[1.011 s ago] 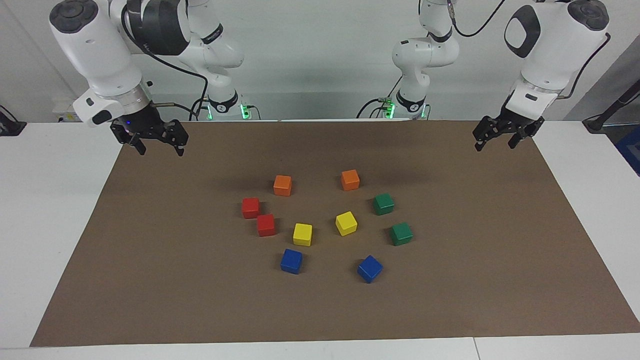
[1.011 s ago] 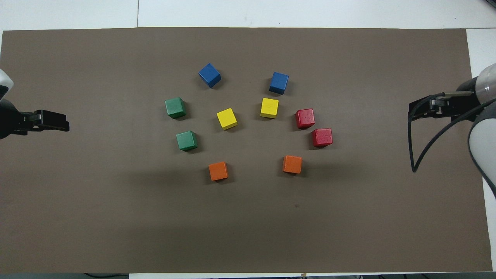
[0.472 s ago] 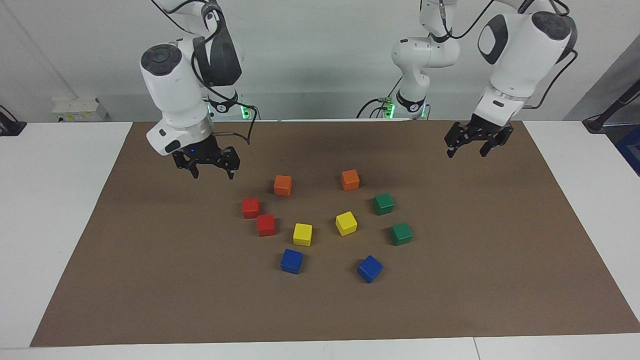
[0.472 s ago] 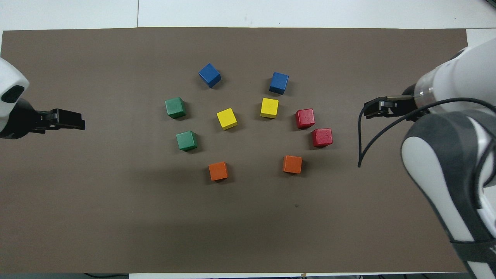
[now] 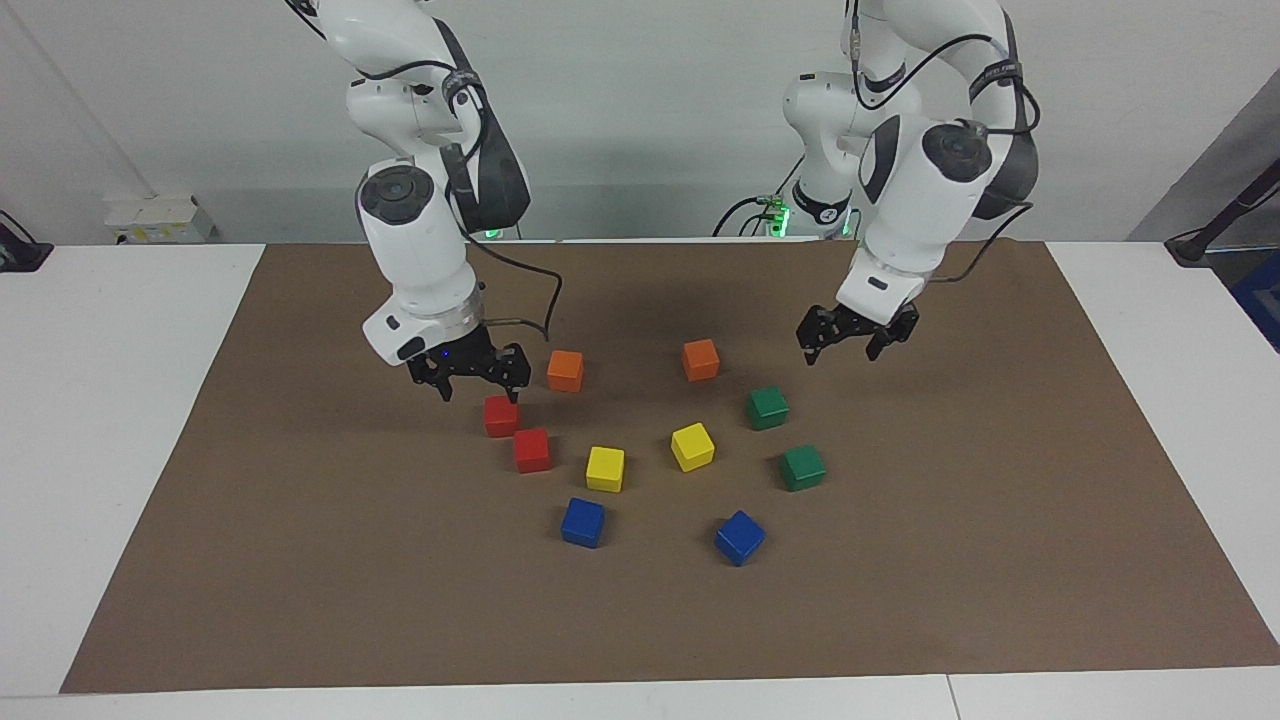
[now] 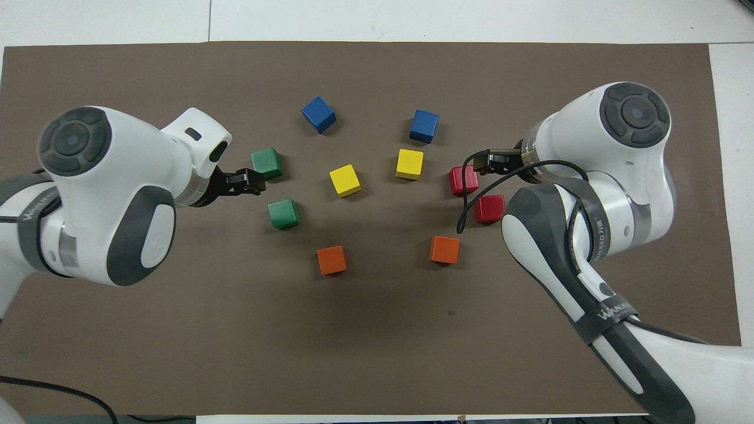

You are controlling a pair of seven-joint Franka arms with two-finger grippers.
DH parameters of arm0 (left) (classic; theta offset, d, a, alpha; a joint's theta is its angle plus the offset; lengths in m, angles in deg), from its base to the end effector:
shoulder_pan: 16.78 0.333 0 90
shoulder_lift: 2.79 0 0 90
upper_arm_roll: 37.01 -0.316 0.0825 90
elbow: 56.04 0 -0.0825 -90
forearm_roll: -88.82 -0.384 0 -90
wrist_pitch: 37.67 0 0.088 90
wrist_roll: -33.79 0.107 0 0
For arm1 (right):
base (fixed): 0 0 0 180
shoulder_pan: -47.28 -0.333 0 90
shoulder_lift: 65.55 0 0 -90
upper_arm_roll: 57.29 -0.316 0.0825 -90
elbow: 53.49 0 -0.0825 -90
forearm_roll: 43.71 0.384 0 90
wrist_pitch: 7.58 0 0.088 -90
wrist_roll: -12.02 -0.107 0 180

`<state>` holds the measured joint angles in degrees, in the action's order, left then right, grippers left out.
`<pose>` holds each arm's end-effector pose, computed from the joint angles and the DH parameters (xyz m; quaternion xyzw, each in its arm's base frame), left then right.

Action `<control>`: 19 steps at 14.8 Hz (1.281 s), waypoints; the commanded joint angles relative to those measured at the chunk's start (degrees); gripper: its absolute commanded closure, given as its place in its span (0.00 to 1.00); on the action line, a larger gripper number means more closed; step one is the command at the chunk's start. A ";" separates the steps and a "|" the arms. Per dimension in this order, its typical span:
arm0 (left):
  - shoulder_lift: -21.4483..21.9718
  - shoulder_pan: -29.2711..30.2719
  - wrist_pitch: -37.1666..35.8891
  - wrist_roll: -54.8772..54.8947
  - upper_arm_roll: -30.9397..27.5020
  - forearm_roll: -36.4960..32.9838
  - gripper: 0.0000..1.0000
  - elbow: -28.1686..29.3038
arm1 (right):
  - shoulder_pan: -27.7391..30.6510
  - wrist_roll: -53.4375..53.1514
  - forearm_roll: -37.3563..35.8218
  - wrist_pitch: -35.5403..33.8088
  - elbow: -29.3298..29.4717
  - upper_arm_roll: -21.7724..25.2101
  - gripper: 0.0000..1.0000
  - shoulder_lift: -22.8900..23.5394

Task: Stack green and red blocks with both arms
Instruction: 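Grasp the green block with the left gripper while the right gripper grasps red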

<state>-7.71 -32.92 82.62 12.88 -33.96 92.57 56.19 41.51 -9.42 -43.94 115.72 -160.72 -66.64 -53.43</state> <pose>0.5492 -0.1938 0.4371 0.9987 0.0309 0.0151 0.0385 0.5970 0.1562 0.4093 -0.9976 0.0564 -0.0293 0.0257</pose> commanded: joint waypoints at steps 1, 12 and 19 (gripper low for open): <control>-1.57 -2.83 3.98 -4.82 -0.94 0.55 0.00 1.94 | -0.83 -0.88 0.58 4.22 -4.65 0.03 0.00 -0.87; -8.18 -7.15 10.06 -10.20 -1.11 -0.15 0.00 3.96 | -0.83 -0.01 0.49 9.31 -11.33 0.03 0.00 -1.40; -8.61 -7.15 17.35 -12.66 -1.11 -0.15 0.00 8.71 | -0.83 5.87 0.49 9.59 -15.11 0.03 0.00 -2.98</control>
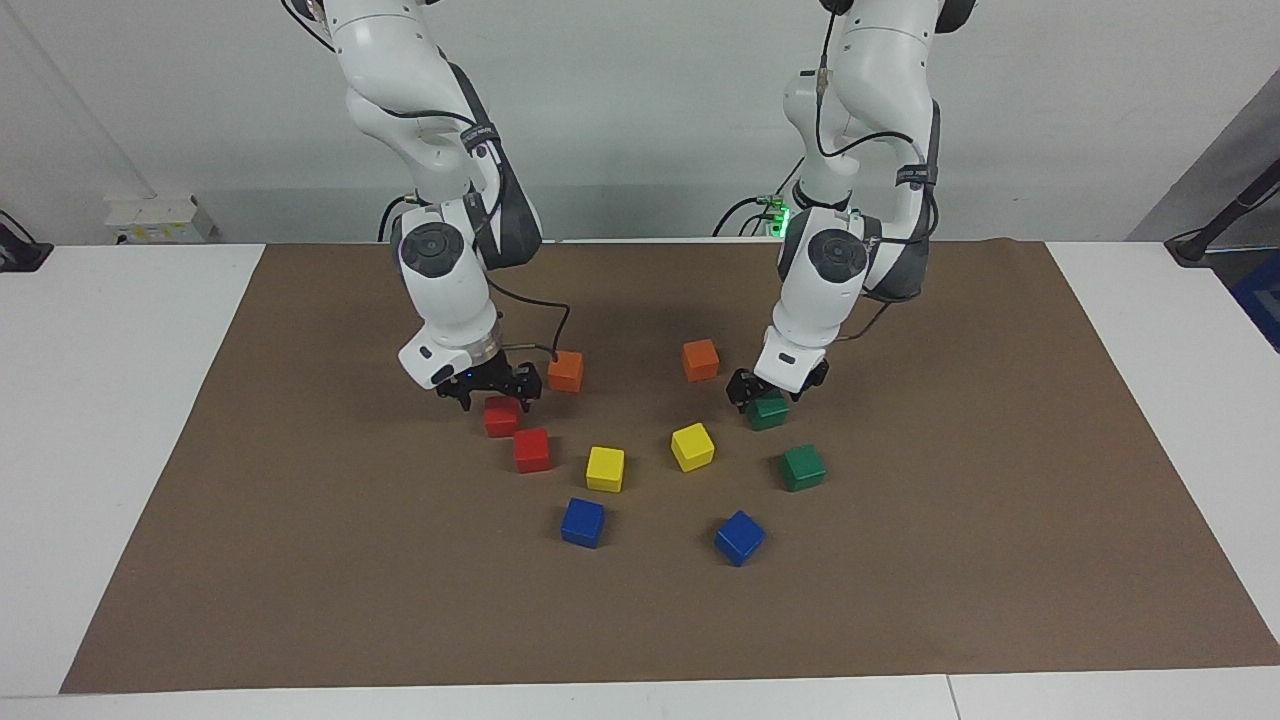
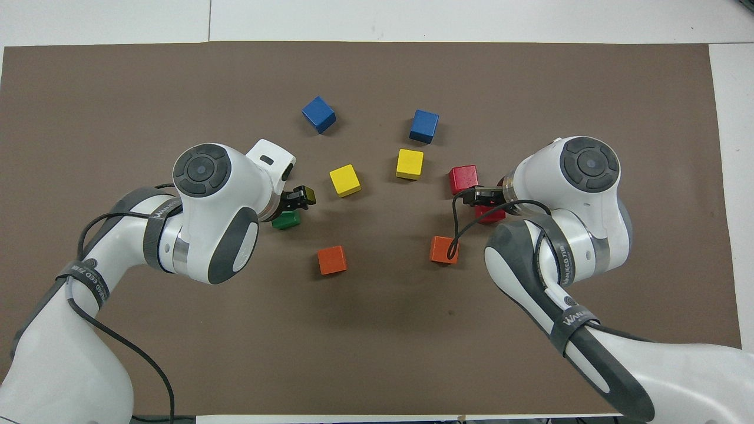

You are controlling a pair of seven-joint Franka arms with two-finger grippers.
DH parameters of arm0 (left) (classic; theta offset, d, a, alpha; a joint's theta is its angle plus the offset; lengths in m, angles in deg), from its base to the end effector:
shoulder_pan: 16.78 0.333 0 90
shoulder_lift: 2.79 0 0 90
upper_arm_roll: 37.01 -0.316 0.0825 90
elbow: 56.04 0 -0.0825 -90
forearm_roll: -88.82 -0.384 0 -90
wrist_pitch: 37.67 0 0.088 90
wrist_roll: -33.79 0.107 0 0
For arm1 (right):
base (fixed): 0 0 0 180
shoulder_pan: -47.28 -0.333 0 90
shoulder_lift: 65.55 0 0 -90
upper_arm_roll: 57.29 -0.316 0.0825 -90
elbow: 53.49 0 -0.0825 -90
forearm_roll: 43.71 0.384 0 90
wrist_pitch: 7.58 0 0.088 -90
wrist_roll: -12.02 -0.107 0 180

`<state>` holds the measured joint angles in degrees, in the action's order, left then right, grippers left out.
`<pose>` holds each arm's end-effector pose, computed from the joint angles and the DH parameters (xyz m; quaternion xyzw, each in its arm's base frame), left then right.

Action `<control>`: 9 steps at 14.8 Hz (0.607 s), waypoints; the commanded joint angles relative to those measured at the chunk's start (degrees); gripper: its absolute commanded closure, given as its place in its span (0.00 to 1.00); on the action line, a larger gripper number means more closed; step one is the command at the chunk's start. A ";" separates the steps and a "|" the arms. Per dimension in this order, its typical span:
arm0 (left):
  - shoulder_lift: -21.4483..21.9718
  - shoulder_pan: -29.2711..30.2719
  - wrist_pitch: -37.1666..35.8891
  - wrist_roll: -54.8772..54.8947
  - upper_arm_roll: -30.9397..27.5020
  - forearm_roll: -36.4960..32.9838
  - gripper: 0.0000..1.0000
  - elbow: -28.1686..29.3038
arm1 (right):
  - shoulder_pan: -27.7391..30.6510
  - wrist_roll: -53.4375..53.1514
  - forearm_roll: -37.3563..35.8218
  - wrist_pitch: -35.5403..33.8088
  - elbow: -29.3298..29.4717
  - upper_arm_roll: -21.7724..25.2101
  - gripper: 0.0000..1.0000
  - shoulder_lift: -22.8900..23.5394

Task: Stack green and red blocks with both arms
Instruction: 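Grasp the green block with the left gripper while the right gripper grasps red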

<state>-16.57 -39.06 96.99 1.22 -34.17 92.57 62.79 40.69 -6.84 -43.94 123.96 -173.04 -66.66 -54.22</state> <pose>0.5301 -0.2489 0.3174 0.9955 0.0883 0.0014 0.0345 0.5548 0.1567 0.3332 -0.9995 0.0257 -0.0024 0.0159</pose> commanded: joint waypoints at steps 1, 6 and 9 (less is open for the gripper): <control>-0.36 -1.01 3.16 -1.01 -0.90 -0.14 0.00 2.02 | -0.01 4.52 0.50 1.26 -2.89 0.06 0.00 -2.27; -1.68 -1.01 5.70 -0.92 -0.99 -0.14 0.00 1.84 | -0.01 7.96 0.50 1.61 -3.85 0.06 0.00 -2.63; -2.47 -1.01 5.97 -0.92 -0.99 -1.89 0.12 1.75 | -0.01 7.88 0.50 3.19 -4.03 0.06 0.00 -1.75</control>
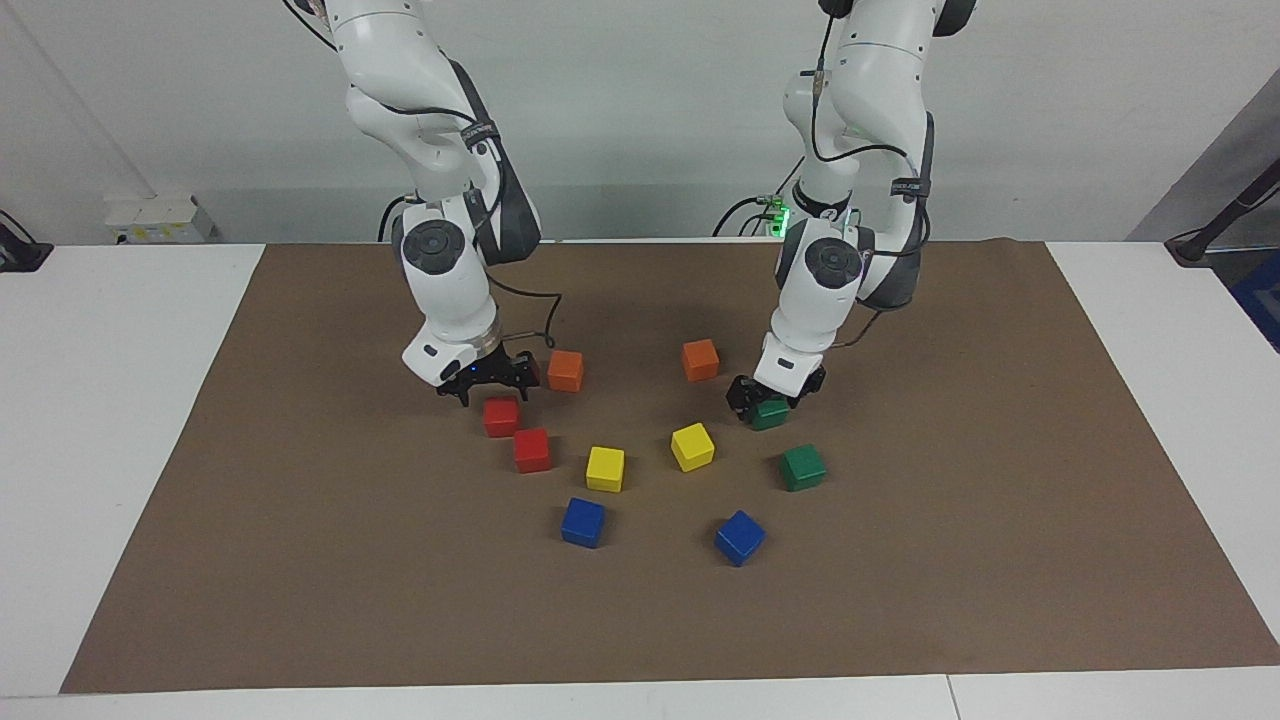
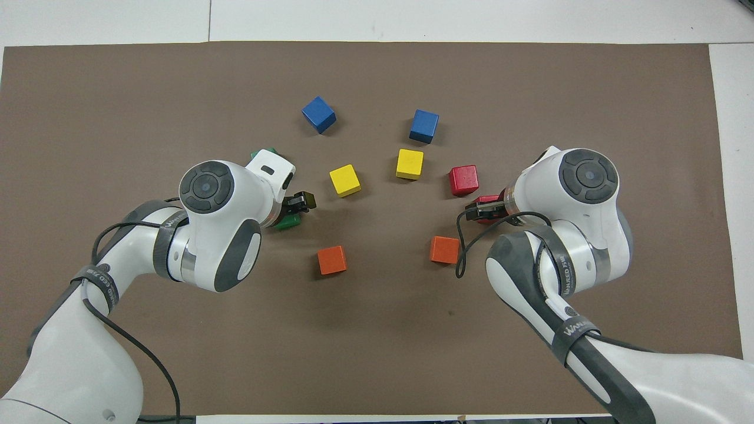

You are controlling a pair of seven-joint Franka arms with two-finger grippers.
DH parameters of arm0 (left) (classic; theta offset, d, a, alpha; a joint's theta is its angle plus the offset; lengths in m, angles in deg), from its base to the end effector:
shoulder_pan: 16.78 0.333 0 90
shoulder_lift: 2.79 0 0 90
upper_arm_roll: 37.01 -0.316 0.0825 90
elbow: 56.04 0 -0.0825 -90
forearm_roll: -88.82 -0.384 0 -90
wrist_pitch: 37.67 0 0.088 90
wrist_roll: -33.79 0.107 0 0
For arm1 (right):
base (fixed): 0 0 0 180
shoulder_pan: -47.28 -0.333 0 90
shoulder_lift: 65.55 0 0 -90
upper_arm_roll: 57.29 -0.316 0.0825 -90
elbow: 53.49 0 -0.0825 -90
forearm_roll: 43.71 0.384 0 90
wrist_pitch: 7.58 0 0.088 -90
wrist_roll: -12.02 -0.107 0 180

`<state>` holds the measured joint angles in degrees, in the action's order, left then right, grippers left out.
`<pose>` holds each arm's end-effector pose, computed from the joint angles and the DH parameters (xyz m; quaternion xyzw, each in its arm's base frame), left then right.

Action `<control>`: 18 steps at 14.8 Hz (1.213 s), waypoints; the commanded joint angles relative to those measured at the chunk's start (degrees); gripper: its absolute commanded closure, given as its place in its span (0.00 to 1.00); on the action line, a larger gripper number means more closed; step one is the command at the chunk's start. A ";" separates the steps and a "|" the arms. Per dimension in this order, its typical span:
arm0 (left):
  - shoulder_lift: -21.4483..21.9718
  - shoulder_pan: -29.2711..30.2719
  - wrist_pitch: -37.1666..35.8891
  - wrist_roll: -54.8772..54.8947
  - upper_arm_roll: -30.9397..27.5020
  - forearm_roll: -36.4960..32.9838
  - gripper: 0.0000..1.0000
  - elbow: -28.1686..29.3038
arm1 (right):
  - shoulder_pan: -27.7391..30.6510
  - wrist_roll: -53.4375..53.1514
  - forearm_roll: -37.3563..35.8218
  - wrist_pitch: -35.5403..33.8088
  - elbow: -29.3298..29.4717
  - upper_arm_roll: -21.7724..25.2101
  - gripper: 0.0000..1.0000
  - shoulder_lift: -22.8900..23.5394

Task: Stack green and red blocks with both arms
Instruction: 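Carry green outward with the left gripper while the right gripper carries red outward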

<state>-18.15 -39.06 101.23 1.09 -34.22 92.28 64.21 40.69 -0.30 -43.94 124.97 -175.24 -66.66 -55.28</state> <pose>0.5299 -0.2475 0.2976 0.9952 0.0896 0.0122 0.0374 0.5455 0.1546 0.3286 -0.9994 -0.0317 -0.0025 0.0141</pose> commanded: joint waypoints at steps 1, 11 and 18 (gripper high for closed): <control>-0.90 -1.01 1.73 -0.79 -0.85 -2.49 0.26 0.42 | -0.01 1.16 0.50 2.70 -1.82 0.06 0.00 0.01; 2.25 1.70 -5.37 0.17 -1.11 -5.22 1.00 -3.53 | 1.04 1.15 0.50 2.11 0.45 0.06 0.96 2.74; 7.01 19.88 -11.10 23.68 -1.02 -5.22 1.00 -3.89 | 12.46 14.78 -1.00 -6.08 10.92 0.32 1.00 4.32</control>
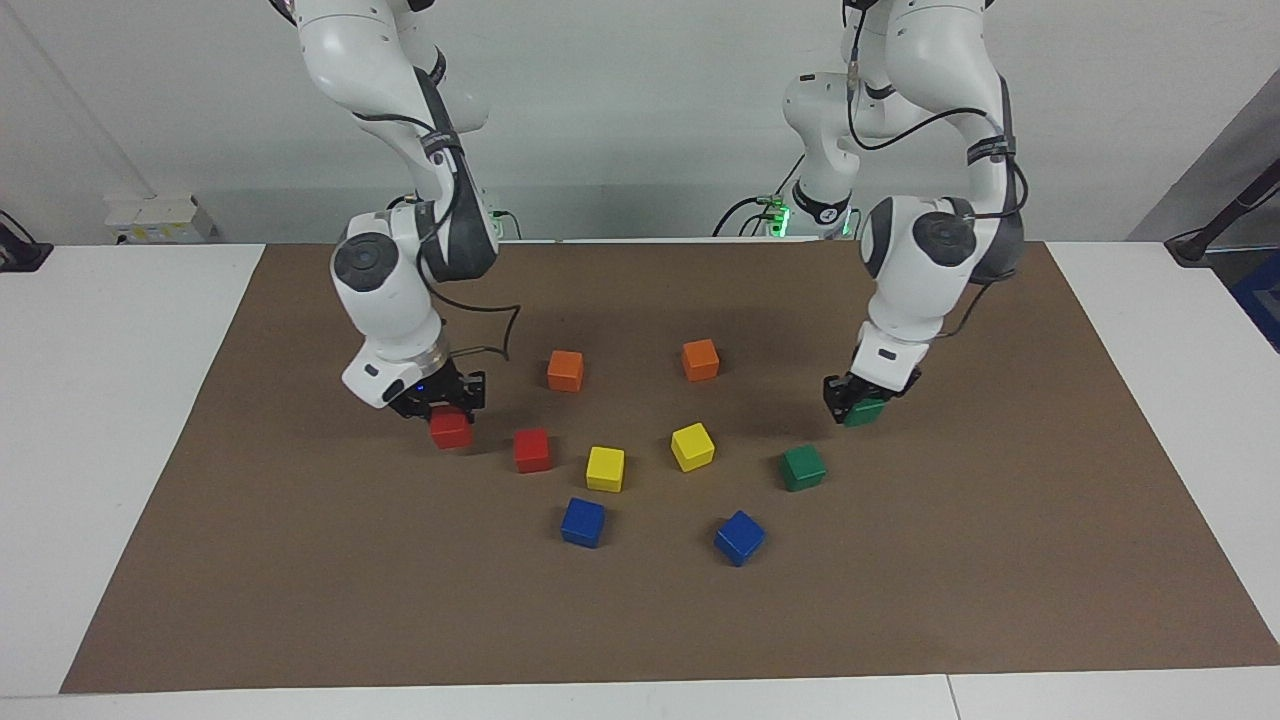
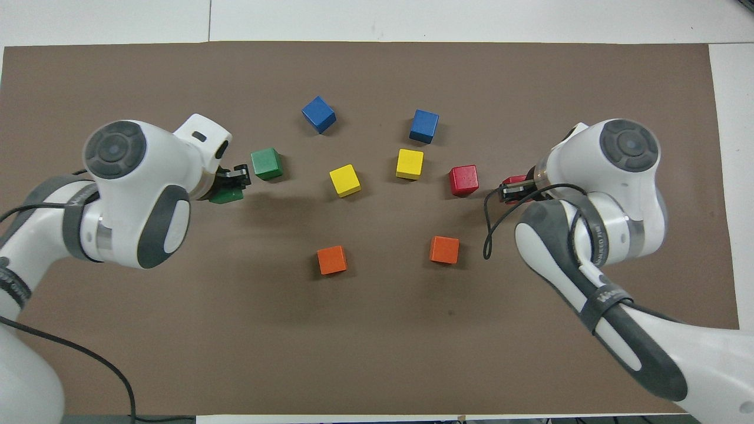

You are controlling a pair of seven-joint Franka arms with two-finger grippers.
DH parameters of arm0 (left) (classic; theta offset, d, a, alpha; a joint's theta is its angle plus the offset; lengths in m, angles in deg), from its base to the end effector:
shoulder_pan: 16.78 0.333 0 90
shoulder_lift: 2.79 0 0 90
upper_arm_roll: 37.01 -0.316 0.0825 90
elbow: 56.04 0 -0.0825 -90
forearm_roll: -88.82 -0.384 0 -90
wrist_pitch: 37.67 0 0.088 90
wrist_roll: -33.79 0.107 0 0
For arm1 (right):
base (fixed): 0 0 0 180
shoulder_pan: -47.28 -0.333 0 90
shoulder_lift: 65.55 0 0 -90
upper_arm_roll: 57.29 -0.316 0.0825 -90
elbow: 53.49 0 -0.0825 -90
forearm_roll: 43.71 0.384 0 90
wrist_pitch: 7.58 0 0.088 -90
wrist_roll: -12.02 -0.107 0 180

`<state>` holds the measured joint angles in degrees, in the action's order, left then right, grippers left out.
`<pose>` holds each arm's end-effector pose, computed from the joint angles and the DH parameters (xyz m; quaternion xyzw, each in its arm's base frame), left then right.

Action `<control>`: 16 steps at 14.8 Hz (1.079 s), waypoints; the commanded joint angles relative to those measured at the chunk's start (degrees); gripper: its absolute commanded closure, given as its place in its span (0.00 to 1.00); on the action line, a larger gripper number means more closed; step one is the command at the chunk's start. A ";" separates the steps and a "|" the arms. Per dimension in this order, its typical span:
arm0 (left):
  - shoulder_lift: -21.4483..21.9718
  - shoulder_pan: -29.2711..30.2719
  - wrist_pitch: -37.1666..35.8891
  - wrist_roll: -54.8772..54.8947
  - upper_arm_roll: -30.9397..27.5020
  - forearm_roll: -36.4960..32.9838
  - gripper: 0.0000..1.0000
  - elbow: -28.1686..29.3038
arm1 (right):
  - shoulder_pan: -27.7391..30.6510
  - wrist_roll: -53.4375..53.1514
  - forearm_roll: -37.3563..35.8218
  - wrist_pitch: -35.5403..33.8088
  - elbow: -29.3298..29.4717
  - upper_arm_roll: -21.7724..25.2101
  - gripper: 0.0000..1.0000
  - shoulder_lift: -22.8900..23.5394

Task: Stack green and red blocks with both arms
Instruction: 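Carry green outward with the left gripper while the right gripper carries red outward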

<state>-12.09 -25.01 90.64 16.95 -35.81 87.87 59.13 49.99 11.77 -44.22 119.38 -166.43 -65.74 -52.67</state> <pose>0.5829 -0.0960 0.3814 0.9976 0.0599 0.0338 0.0028 0.5979 0.0567 0.3610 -0.9987 -0.0485 -0.0105 0.0133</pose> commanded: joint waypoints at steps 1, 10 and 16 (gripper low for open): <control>0.95 9.68 -0.25 13.79 0.65 -0.80 1.00 1.46 | 4.48 2.80 -1.68 -0.14 2.11 -0.60 1.00 1.89; -3.80 21.32 8.09 29.84 0.57 -0.63 1.00 4.45 | 10.55 6.84 -2.30 6.88 -1.57 -0.69 1.00 4.09; -6.17 21.76 10.56 30.02 0.57 -0.63 1.00 4.36 | 10.82 7.02 -2.21 8.39 -2.98 -0.69 1.00 4.26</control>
<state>-17.62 -4.13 99.40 46.25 -35.90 87.83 63.22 59.81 17.92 -45.64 126.51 -168.38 -65.67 -47.89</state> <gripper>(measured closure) 0.449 0.449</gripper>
